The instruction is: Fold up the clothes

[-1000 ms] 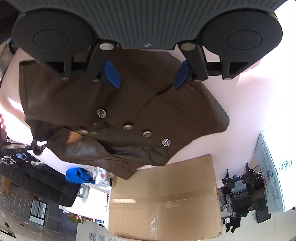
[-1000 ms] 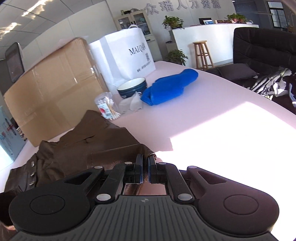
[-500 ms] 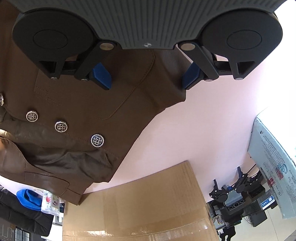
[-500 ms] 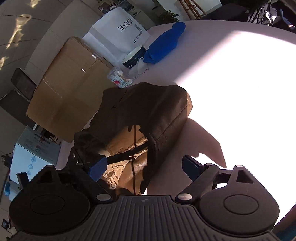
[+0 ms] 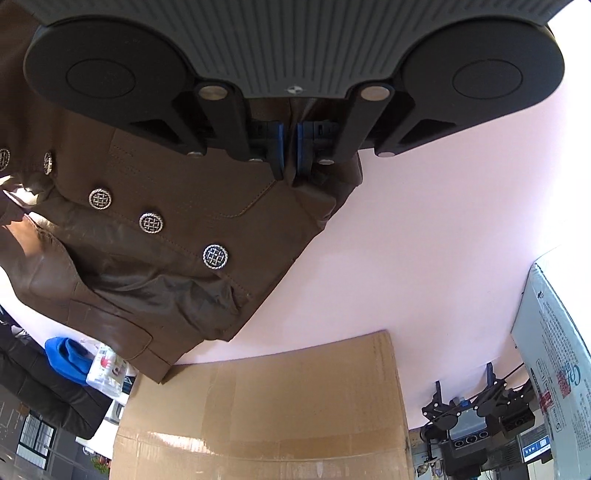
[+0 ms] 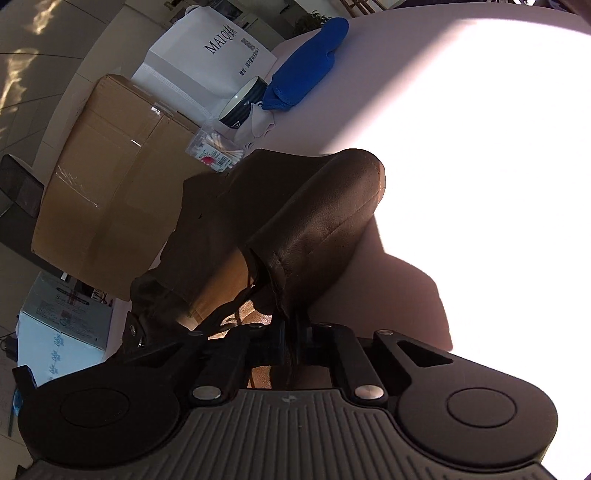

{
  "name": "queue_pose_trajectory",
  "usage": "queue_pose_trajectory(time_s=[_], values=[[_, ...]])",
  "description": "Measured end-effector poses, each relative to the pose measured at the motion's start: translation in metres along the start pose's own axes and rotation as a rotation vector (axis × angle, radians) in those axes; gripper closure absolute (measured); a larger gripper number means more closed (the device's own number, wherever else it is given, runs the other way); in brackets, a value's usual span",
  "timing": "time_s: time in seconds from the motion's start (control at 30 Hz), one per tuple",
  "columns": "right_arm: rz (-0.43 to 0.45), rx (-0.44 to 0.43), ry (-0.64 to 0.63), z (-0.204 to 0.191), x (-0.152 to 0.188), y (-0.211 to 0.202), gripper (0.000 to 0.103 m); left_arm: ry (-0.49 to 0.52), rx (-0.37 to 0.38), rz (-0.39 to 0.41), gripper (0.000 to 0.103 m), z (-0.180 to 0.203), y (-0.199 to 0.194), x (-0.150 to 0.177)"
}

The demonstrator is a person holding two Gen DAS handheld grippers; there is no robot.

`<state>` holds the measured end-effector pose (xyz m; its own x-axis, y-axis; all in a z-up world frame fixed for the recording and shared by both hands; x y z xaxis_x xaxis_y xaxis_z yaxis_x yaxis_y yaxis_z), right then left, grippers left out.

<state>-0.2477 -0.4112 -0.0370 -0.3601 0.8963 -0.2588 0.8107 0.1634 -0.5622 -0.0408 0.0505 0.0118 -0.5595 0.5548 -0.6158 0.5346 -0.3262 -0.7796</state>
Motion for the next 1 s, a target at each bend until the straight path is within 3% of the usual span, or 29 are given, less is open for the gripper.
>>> queue_pose_trajectory(time_s=[0.2,0.37,0.57,0.8,0.9,1.0], values=[[0.032,0.057,-0.191,-0.028,-0.003,0.009,0.1,-0.04,-0.026,-0.007,0.098,-0.01,-0.027,0.035],[-0.008,0.059,-0.361,-0.07,0.003,0.037,0.1,-0.158,-0.032,0.002,0.098,-0.036,-0.055,0.08],[-0.105,0.015,-0.565,-0.143,0.025,0.086,0.1,-0.257,-0.123,0.013,0.097,-0.041,-0.104,0.137],[-0.209,-0.061,-0.811,-0.232,0.078,0.146,0.1,-0.411,-0.272,0.013,0.097,-0.048,-0.158,0.202],[-0.182,-0.069,-0.865,-0.257,0.082,0.167,0.1,-0.43,-0.292,0.014,0.097,-0.045,-0.167,0.211],[-0.139,-0.026,-0.816,-0.257,0.065,0.177,0.101,-0.359,-0.296,0.007,0.096,-0.031,-0.161,0.198]])
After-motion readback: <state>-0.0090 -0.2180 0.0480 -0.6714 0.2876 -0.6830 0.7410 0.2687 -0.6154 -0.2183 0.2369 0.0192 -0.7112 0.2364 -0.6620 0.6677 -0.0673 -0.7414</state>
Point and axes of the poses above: each gripper's, at about its wrist camera, not at the fingertips, and y roughly the way its jaws point, z to its right, x to its underside, the point moved 5 cm from there along y, roughly the way its jaws point, and after that the axes turned 13 degrees about y, right-handed, at the moved point
